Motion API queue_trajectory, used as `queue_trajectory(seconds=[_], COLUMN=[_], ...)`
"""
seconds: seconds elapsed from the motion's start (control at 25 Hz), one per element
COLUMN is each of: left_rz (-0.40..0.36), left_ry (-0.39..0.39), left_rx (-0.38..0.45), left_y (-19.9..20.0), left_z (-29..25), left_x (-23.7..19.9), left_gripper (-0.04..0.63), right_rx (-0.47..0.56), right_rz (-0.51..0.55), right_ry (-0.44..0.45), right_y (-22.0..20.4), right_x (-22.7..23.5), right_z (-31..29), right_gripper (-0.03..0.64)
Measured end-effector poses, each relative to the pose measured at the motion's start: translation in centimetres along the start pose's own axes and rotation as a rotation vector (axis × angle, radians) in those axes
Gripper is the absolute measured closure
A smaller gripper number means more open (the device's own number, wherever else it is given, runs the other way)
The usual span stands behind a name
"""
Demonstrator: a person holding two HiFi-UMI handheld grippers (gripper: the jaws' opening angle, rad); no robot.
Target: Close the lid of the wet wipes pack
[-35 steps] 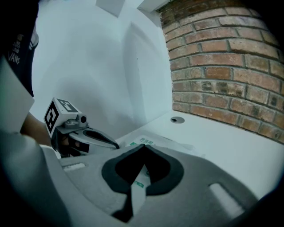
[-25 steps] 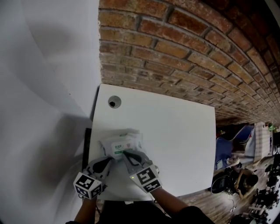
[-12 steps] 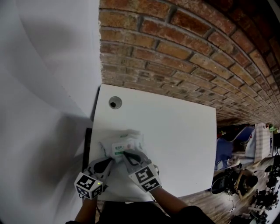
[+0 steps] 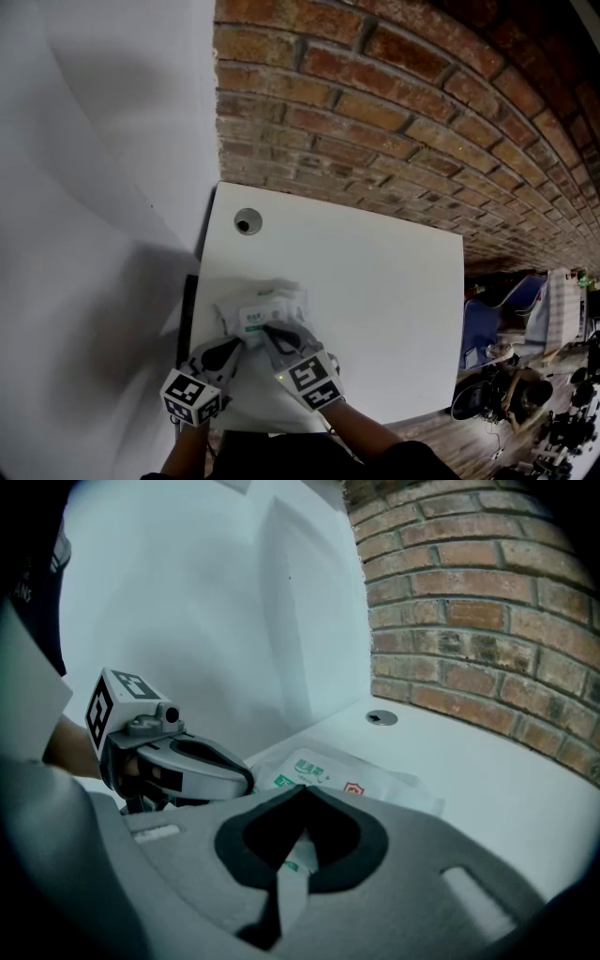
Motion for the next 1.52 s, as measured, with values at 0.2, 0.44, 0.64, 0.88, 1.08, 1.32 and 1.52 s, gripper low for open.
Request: queue_trajectory(seconds=[0.2,0.44,0.64,0.88,1.08,1.32,1.52], left_rz=[-0.004,-0.018,-0.033,-0.063,-0.093,-0.114,-0.141], left_ry=[0.011,0.034,0.056,0.06,0.067,0.092,0.108], left_rx=[0.017,0.054,0.081,0.111,0.141,0.18,0.218], left_y=[0.2,0.9,1.8,2.8,3.8,4.8,6.0], left_z=[0.5,1.5,2.4,3.0,3.7,5.0,5.9], left_x=[0.5,1.2,2.1,3.5,4.9,6.5,7.8], left_gripper=[0.597,0.597,0.597,0.597,0.597,0.597,0.597], right_rx=[0.033,0.078,0.103,0.134,0.168,0.229,0.272], right_rz=[-0.025,-0.007,-0.003,0.002,-0.007,-0.007,0.002], right_ry=[0.015,0.008,-0.006,-0.028,-0.038,-0.05,-0.058], right_y=[0.3,1.5,2.0,2.4,2.9,3.9,4.7], right_x=[-0.2,-0.6,-0.4,-0.2,-0.2,-0.3,-0.2], right_z=[0.5,1.9,3.2,5.0,6.4,8.5,10.2], right_gripper=[0.618,0.618,0.618,0.618,0.618,0.618,0.618])
Point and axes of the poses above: the fingertips, and each gripper's own axes: z backward along the fingers, x to its right, y out of its top, the point moved 6 cm from there along z, backward along the fingers, and after that the axes turned 8 degrees about z, right-handed, at the moved point
